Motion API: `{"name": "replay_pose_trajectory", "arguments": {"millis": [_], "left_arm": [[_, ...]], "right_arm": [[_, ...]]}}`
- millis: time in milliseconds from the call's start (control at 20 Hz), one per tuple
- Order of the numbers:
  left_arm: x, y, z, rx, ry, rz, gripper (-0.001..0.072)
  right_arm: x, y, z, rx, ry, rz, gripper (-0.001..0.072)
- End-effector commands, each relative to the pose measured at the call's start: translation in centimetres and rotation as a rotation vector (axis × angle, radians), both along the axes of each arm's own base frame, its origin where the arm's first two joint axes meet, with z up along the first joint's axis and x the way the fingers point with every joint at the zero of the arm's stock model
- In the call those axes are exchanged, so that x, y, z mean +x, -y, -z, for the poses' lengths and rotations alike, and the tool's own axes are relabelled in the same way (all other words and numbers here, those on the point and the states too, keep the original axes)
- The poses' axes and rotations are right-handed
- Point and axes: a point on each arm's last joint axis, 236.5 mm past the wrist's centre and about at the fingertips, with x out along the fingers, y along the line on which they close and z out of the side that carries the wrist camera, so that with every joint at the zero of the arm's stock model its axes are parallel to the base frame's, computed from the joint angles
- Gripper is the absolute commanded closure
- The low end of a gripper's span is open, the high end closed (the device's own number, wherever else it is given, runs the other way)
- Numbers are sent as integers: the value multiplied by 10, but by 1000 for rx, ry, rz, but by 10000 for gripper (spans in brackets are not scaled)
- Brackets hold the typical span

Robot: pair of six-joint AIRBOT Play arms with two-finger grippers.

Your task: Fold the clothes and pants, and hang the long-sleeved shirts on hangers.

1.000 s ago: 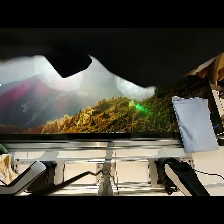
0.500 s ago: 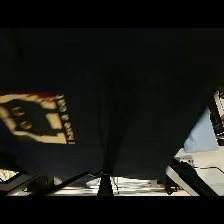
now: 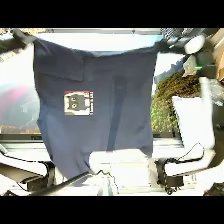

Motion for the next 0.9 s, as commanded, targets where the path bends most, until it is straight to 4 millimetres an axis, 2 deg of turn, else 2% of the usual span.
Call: {"name": "replay_pose_trajectory", "arguments": {"millis": [0,100,250,400,500,600,700,750,800,850], "left_arm": [[38,-21,90,22,-98,-116,701],[37,-23,103,22,-122,-113,701],[28,-27,106,-8,-160,-93,701],[-11,-10,120,-36,-275,77,701],[-42,-4,138,-4,-394,169,701],[-69,-12,163,67,-529,200,701],[-85,-18,179,127,-602,222,699],[-86,-17,181,129,-610,228,643],[-86,-15,182,129,-612,231,321],[-88,-14,182,126,-618,239,75]], "right_arm": [[38,6,84,23,-41,62,701],[39,6,94,27,-56,62,700],[24,2,99,23,-129,34,700],[-5,-1,118,-9,-279,-14,700],[-27,-3,132,-21,-380,-46,700],[-42,-3,139,-31,-447,-63,699],[-47,-5,142,-27,-473,-71,700],[-49,-7,143,-23,-480,-80,695],[-51,-9,145,-14,-492,-81,571],[-57,-6,147,-17,-519,-81,312]]}}
